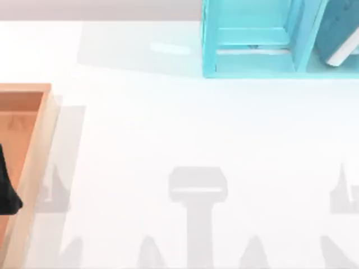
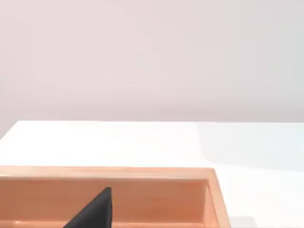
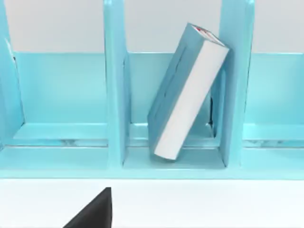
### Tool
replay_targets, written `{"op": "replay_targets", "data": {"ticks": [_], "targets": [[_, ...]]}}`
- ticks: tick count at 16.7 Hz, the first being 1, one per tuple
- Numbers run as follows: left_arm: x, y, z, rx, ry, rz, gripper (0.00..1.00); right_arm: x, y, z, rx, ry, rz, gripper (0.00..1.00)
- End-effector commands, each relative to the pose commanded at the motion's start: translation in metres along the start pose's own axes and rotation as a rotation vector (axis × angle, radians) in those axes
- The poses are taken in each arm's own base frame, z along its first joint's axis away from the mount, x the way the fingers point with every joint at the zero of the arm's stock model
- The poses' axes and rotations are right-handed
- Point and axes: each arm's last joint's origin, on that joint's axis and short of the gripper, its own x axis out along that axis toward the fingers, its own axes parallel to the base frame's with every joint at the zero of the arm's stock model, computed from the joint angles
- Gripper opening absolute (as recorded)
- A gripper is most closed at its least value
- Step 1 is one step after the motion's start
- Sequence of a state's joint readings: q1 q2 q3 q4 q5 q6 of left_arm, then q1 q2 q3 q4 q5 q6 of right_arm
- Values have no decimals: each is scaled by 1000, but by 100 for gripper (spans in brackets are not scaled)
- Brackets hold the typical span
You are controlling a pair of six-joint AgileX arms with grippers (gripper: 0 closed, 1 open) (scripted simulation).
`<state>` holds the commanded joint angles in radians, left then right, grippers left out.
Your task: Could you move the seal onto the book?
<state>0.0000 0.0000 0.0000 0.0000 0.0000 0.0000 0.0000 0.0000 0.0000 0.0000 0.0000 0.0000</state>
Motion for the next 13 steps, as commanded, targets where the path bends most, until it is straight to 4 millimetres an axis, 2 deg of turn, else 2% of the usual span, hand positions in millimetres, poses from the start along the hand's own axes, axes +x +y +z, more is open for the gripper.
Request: {"op": "replay_targets", "data": {"ticks": [4, 8, 11, 13], "targets": [[0, 0, 0, 0, 0, 0, 100, 1, 0, 5, 7, -7, 1, 100], [0, 0, 0, 0, 0, 0, 100, 12, -1, 30, 45, -30, 6, 100], [0, 0, 0, 0, 0, 0, 100, 35, -2, 54, 89, -30, 12, 100], [0, 0, 0, 0, 0, 0, 100, 60, -4, 66, 123, -19, 17, 100]]}}
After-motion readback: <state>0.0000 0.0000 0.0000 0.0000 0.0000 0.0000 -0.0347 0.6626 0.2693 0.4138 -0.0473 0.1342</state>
